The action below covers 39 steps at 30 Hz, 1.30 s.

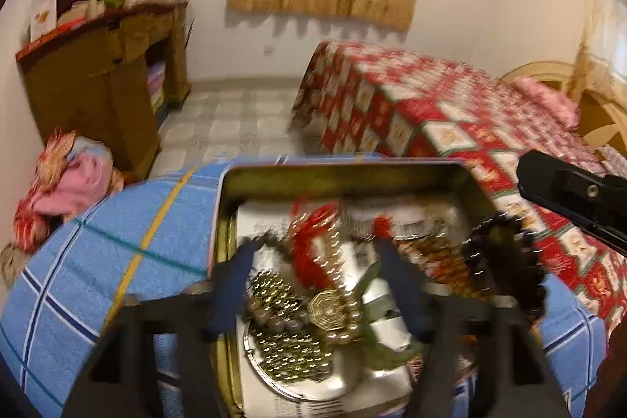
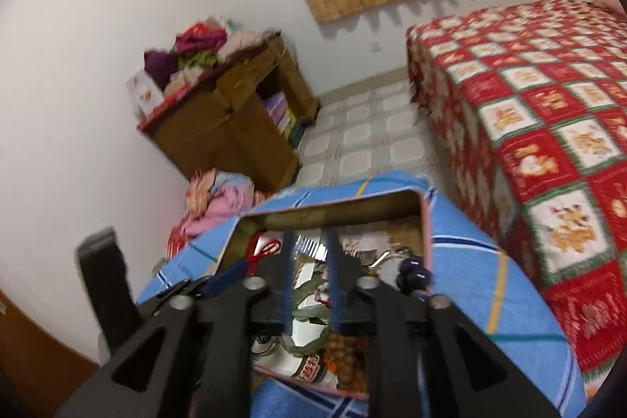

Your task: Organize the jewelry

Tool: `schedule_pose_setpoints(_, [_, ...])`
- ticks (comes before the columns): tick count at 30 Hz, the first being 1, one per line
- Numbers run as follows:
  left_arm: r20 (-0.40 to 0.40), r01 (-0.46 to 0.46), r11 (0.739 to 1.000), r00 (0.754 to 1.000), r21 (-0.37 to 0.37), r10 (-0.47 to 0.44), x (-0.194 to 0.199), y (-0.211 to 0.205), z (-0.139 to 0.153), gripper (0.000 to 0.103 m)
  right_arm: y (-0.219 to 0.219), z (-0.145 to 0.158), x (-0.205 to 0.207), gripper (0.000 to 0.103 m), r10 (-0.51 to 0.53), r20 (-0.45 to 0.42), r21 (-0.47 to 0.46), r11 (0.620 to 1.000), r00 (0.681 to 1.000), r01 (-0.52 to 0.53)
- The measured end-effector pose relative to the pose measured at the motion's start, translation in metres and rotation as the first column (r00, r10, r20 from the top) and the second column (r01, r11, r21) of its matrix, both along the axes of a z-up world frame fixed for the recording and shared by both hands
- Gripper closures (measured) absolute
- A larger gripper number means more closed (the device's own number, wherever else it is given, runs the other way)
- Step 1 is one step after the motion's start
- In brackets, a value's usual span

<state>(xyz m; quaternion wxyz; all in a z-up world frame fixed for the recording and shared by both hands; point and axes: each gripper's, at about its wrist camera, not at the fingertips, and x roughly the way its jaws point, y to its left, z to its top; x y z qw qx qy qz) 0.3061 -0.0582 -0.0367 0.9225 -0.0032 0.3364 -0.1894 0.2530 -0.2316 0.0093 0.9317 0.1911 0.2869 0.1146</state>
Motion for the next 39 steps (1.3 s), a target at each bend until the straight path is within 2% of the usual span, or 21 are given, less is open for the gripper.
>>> schedule_pose_setpoints(1, [0.017, -0.006, 1.0, 1.0, 0.008, 0.006, -0.006, 0.0, 0.005, 0.019, -0.001, 0.003, -0.009, 0.035, -0.025, 0.017, -0.012, 1.0, 1.0, 0.025])
schedule_pose_setpoints(3, [0.02, -0.006, 1.0, 1.0, 0.01, 0.006, -0.013, 0.002, 0.011, 0.019, -0.003, 0.01, -0.031, 0.025, -0.086, 0.063, -0.034, 0.996, 0.994, 0.088])
schedule_pose_setpoints(7, [0.005, -0.048, 0.998, 0.999, -0.029, 0.048, -0.032, 0.018, 0.021, 0.019, -0.008, 0.005, -0.052, 0.025, -0.146, 0.043, -0.06, 0.987, 0.988, 0.148])
schedule_pose_setpoints(10, [-0.005, -0.097, 0.995, 0.995, -0.034, 0.097, -0.056, 0.034, 0.021, 0.019, -0.015, -0.009, -0.065, 0.025, -0.167, -0.012, -0.002, 0.986, 0.986, 0.167])
schedule_pose_setpoints(12, [-0.019, -0.116, 0.993, 0.993, -0.012, 0.115, -0.068, 0.039, 0.016, 0.019, -0.013, -0.02, -0.074, 0.025, -0.169, -0.067, 0.013, 0.985, 0.983, 0.17])
schedule_pose_setpoints(15, [-0.032, -0.147, 0.988, 0.988, 0.053, 0.149, -0.089, 0.043, 0.008, 0.019, -0.006, -0.028, -0.091, 0.025, -0.172, -0.105, -0.026, 0.985, 0.98, 0.17])
schedule_pose_setpoints(23, [-0.074, -0.164, 0.983, 0.983, 0.087, 0.171, -0.149, 0.053, 0.006, 0.019, 0.009, -0.02, -0.144, 0.025, -0.175, -0.105, -0.034, 0.984, 0.979, 0.173])
schedule_pose_setpoints(39, [0.009, -0.209, 0.961, 0.978, 0.182, 0.21, -0.236, 0.059, 0.03, 0.019, 0.045, -0.002, -0.228, 0.025, -0.167, -0.06, -0.131, 0.979, 0.984, 0.158])
